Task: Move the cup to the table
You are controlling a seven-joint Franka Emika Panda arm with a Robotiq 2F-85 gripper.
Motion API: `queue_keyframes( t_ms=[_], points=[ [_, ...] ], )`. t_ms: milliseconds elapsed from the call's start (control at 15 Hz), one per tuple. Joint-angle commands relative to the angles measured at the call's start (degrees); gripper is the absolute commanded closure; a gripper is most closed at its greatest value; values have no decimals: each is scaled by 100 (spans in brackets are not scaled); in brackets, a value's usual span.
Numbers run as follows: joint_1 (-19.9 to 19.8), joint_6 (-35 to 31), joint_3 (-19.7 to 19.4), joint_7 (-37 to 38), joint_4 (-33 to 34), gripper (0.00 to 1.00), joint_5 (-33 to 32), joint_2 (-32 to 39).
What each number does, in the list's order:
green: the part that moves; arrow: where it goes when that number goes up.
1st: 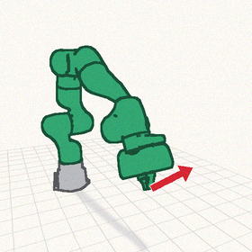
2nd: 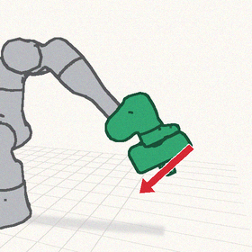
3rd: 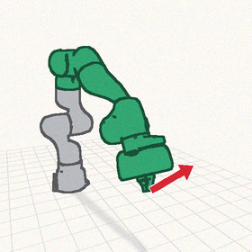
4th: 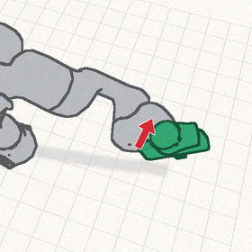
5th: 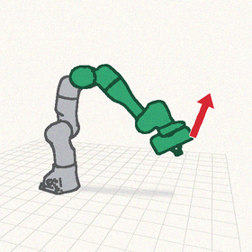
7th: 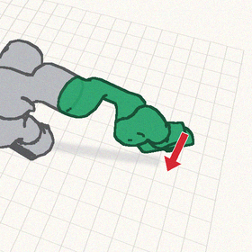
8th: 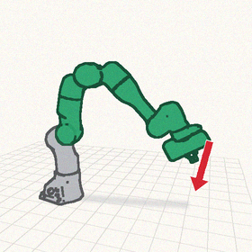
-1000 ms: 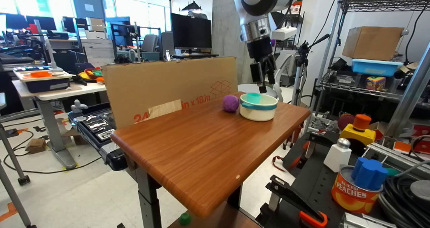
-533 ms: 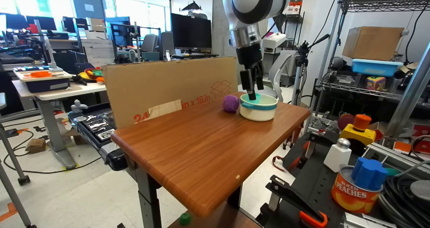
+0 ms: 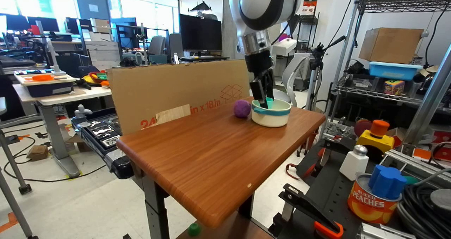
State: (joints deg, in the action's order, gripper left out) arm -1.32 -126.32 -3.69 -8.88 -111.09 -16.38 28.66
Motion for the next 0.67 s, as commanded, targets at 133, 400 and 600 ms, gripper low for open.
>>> queue_keyframes(
  t_ms=[133, 400, 600],
  points=[
    [45, 48, 23, 59, 208, 73, -61, 115],
    [75, 65, 47, -49, -53, 82, -108, -221],
    [25, 144, 148, -317, -483, 83, -4, -823]
  ],
)
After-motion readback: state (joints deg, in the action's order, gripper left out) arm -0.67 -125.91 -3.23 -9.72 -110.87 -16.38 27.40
